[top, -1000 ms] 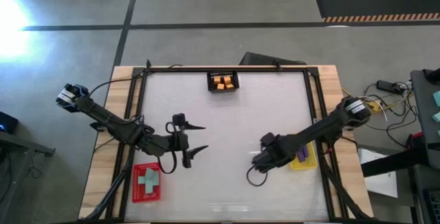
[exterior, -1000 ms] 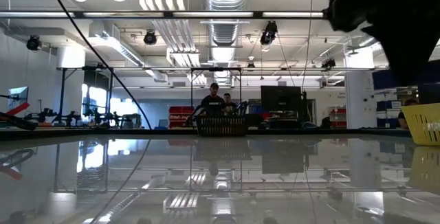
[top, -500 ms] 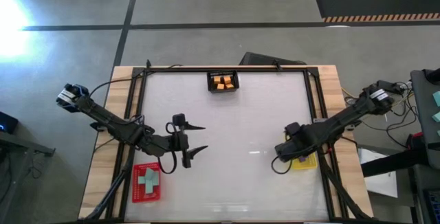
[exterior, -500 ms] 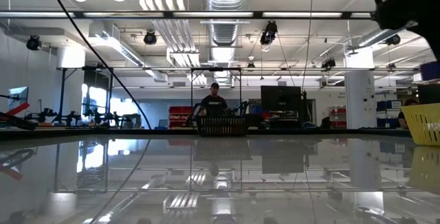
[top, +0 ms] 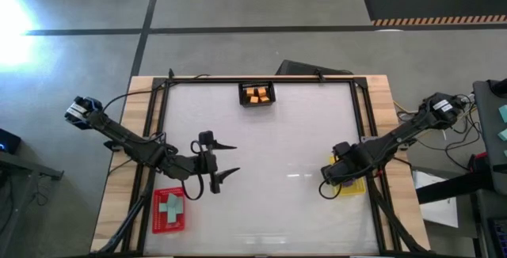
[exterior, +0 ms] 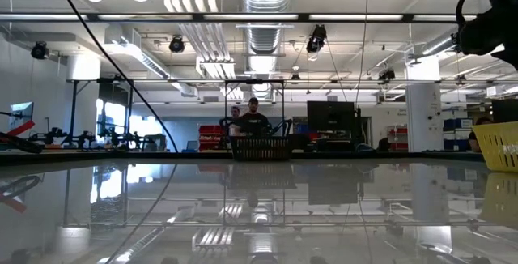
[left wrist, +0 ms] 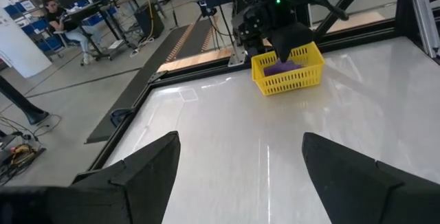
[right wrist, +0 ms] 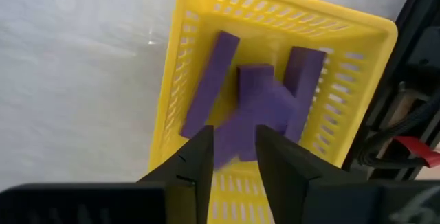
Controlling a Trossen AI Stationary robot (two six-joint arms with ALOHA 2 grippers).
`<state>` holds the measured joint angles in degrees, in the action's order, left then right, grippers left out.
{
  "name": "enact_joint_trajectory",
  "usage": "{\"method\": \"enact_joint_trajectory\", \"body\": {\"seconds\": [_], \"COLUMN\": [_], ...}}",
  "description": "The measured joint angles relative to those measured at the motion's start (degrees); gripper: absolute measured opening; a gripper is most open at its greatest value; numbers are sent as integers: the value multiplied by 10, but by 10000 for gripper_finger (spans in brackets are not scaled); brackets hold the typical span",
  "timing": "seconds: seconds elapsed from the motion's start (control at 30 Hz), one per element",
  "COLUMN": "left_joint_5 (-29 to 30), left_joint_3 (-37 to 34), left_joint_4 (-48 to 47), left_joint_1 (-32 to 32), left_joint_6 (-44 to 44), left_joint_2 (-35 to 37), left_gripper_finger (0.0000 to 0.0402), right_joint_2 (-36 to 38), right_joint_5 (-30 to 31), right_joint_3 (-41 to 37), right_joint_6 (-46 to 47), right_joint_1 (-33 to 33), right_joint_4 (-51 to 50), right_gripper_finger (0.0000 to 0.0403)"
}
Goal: Sort & place blocks by color
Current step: Put the purple block into the yellow bin, then return to Home Position
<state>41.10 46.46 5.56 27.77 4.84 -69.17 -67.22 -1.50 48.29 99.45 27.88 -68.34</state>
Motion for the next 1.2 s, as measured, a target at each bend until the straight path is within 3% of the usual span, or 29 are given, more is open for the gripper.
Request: {"method": "enact_joint_trajectory", "body": {"seconds": [0.23,0.37,0.57,0.73,0.8,0.93,1.03,1.2], "left_joint_5": [0,0,0,0,0,1,1,1], "left_joint_3": [0,-3,-10,-10,-11,-12,-13,-17], "left_joint_4": [0,0,-1,3,11,20,20,26], "left_joint_1": [0,0,0,0,0,0,0,0], "left_joint_6": [0,0,0,-1,-6,-11,-15,-20], "left_joint_2": [0,0,0,0,0,-1,-1,-1], "left_gripper_finger": [288,288,288,288,288,288,288,288], "right_joint_2": [-1,-1,-1,-12,-22,-54,-81,-115], "right_joint_5": [3,46,195,354,389,383,328,269], "right_joint_3": [0,0,0,0,-2,-4,-4,-5], "right_joint_6": [-4,-15,-125,-303,-386,-574,-708,-807], "right_joint_1": [0,0,0,-3,-11,-46,-75,-128], "right_joint_4": [0,15,151,307,382,556,649,720], "right_gripper_finger": [124,132,122,110,104,88,72,43]}}
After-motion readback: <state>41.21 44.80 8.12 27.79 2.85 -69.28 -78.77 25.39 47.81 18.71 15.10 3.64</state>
